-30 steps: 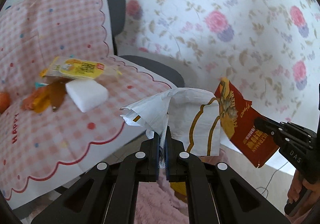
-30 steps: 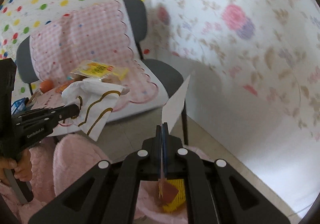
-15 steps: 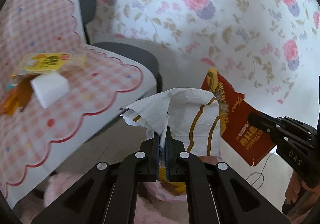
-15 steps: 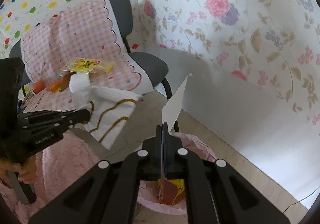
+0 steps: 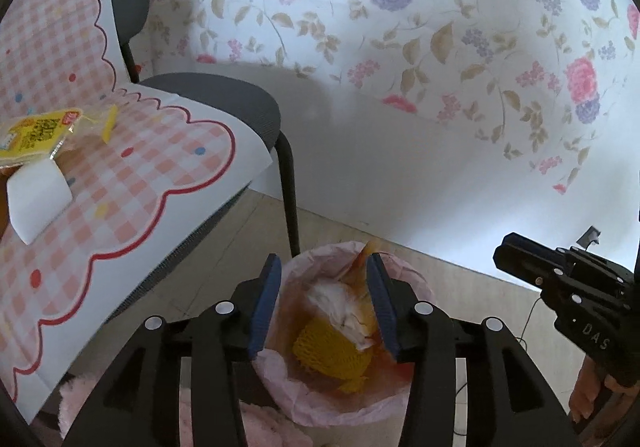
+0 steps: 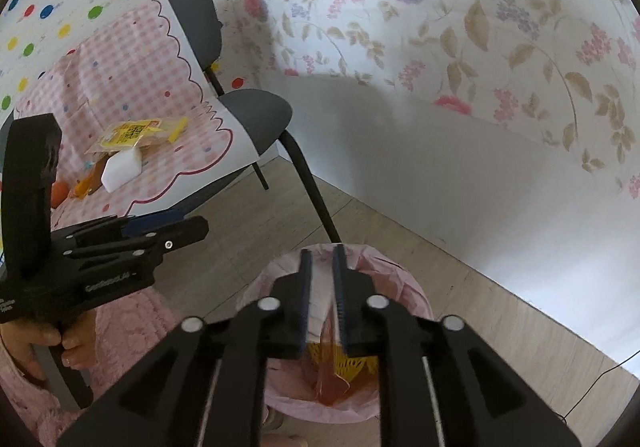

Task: Collect trash
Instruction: 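Carry the napkin and red bag to the bin and release both, then return to the chair and grasp the yellow-labelled plastic packet with the right gripper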

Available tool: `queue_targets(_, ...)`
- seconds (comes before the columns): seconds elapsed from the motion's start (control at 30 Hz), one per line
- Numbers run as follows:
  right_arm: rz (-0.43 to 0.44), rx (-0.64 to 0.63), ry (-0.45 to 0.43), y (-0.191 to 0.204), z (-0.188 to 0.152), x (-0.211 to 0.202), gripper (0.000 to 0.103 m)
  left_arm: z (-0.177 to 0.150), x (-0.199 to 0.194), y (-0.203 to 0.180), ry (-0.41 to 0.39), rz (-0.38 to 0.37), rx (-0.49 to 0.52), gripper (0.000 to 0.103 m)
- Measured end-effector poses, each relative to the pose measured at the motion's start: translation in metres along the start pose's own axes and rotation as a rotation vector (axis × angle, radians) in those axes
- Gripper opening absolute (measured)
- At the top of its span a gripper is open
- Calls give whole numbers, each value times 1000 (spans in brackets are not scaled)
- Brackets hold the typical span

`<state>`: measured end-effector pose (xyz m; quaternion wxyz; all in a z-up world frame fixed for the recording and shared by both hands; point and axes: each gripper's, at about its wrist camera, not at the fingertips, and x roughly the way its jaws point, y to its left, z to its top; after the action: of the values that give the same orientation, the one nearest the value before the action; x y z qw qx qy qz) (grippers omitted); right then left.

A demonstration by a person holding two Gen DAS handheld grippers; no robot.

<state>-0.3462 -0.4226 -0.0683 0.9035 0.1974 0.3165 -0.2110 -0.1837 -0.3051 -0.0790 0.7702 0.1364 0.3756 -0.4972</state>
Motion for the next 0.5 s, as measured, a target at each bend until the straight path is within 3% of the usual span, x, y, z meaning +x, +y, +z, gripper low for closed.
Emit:
queue_targets(0.4, 28, -36, -146, 25, 40, -31, 13, -2, -80, 55, -108, 153, -99, 47)
queue_targets(0.5, 68, -61, -163, 42, 54, -30, 22, -9, -104, 75, -131, 198, -137, 47)
